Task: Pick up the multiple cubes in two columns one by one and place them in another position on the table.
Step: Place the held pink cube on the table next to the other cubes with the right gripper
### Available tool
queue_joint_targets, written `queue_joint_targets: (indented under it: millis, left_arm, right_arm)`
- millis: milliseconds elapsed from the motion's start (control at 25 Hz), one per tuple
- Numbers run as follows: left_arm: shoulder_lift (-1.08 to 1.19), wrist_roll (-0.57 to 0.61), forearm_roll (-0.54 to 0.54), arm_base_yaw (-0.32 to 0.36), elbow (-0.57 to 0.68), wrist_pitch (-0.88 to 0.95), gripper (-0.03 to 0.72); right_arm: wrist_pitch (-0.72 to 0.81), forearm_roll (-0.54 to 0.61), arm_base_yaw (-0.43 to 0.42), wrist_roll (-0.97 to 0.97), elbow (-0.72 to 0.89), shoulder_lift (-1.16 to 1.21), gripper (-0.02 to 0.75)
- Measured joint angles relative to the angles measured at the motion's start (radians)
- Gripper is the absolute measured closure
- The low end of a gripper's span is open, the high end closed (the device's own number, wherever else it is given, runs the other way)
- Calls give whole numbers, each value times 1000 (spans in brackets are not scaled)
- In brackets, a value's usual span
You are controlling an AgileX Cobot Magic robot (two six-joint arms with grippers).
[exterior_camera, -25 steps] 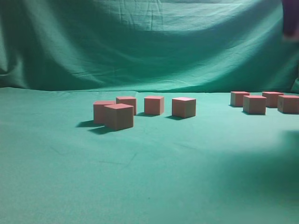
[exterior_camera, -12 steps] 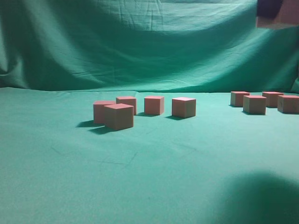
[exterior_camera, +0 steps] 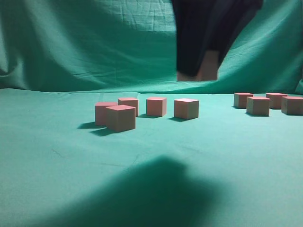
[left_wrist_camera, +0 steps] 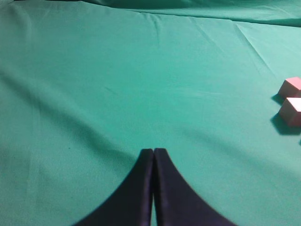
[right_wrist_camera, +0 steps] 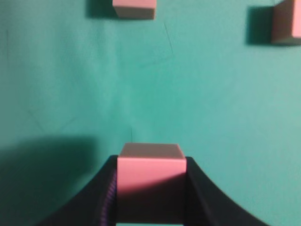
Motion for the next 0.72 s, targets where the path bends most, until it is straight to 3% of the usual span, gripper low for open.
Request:
queue_joint_targets:
  millis: [360, 720]
  left_arm:
    - [0, 0, 0, 0, 0, 0, 688]
    - [0, 0, 0, 0, 0, 0, 688]
  right_arm:
    - [-20, -19, 0, -97, -191, 213, 476]
    - [-30, -17, 0, -159, -260, 316, 476]
